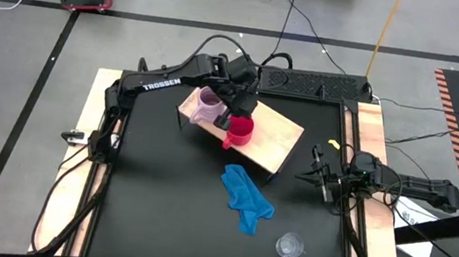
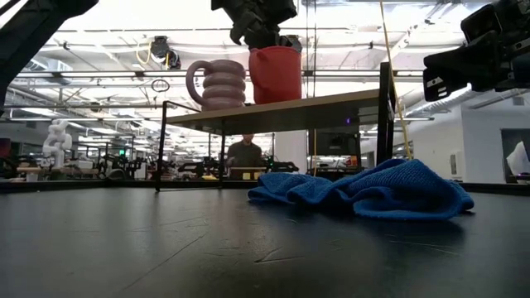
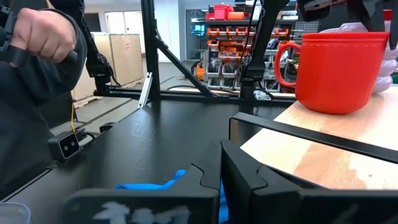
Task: Stack small to large cups/mugs on shelf
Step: Put the red mug on the shelf
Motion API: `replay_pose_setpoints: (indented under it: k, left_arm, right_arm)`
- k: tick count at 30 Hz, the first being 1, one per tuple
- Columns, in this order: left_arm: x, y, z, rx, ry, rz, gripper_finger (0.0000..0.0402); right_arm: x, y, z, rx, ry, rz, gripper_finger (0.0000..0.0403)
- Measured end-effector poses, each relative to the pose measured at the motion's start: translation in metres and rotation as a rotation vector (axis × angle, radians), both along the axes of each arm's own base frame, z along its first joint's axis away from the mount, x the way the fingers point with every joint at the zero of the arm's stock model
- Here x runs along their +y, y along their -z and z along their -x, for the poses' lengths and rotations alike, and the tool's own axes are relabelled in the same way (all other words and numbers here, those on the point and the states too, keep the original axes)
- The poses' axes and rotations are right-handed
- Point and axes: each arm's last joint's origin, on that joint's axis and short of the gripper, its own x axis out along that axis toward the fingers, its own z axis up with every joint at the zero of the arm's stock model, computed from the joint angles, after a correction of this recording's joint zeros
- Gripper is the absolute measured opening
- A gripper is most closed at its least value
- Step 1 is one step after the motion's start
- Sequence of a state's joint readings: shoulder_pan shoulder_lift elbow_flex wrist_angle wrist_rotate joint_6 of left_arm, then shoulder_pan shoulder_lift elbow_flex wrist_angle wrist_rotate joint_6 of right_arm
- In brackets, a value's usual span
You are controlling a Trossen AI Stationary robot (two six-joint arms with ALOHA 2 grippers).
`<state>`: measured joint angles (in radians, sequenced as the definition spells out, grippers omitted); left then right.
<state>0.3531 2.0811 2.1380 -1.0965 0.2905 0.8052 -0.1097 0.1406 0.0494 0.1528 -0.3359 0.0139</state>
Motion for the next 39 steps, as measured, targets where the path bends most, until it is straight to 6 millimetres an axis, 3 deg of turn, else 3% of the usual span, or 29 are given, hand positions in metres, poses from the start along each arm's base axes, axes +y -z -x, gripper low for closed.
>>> replay_pose_setpoints:
  k: [11,22,39]
  left_arm:
    - [0.003,0.002,-0.004,-0.021,-0.035,-0.025,0.0075]
    - [-0.001,0.003,-0.004,0.001,-0.029,-0.019,0.008]
    - [-0.043,0.002,-0.014,0.057,-0.011,-0.186,0.0081]
  right_arm:
    - [0.0,0.0,0.0,0.001,0.0,0.0,0.0]
    - [0.0,0.0,0.0,0.004,0.0,0.001,0.0]
    - [0.0,0.0,0.0,0.003,0.0,0.002,0.0]
